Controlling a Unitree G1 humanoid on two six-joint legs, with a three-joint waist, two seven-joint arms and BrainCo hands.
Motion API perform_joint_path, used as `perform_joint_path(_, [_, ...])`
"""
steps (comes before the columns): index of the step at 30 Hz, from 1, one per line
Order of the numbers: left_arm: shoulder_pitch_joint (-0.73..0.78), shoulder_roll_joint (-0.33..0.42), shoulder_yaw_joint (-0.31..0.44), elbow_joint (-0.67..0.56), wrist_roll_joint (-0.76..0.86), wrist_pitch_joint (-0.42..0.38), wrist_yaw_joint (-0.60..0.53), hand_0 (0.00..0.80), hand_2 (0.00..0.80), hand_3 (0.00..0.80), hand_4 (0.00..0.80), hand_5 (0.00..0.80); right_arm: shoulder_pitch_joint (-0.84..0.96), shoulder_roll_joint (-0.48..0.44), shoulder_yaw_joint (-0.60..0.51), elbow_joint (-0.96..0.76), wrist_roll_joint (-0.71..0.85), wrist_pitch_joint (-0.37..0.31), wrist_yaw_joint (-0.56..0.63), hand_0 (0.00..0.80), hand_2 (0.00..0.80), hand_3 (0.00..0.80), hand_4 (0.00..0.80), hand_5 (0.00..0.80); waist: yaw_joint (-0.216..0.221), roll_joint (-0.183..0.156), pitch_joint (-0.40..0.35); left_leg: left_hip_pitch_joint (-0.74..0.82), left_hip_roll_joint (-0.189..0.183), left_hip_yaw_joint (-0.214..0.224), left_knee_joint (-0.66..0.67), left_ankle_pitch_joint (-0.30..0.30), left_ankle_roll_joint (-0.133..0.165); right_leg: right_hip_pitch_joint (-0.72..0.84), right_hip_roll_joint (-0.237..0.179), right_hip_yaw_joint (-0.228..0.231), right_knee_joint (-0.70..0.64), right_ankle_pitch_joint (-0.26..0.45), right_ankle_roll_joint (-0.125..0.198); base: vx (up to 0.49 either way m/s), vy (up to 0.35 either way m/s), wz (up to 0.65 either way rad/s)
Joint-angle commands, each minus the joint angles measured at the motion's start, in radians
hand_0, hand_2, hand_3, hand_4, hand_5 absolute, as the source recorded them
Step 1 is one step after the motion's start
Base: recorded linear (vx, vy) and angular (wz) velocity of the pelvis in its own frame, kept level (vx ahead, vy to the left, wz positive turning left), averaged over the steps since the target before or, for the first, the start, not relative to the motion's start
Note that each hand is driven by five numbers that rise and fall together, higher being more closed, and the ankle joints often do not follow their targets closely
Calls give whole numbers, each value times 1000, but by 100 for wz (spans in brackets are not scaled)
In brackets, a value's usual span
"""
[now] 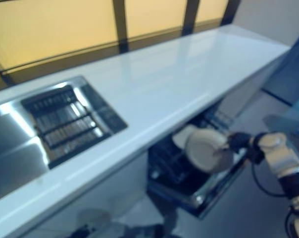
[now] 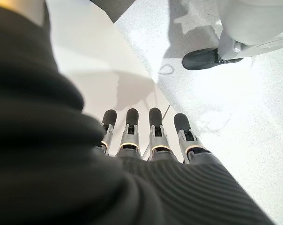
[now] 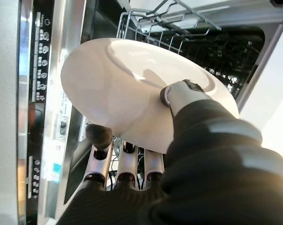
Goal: Take plates into dishwasher
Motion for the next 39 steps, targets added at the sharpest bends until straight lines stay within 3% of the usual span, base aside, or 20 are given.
perform_joint_path(1, [-52, 37, -30, 23, -18, -10, 4, 0, 0, 0, 0, 0, -134, 44, 49, 58, -39, -3, -10, 800, 800, 800, 800, 800, 38, -50, -12, 1, 46, 8, -3, 2, -15, 18, -101, 19, 1, 12, 118, 0, 0, 0])
perform_joint_path(39, [-122, -4, -120, 22, -74, 6, 19, 0, 0, 0, 0, 0, -355, 365, 231, 339, -217, 140, -233, 800, 800, 800, 800, 800, 112, -22, 42, -27, 28, -43, -3, 6, -9, 7, -123, -3, 1, 15, 111, -6, 8, 2])
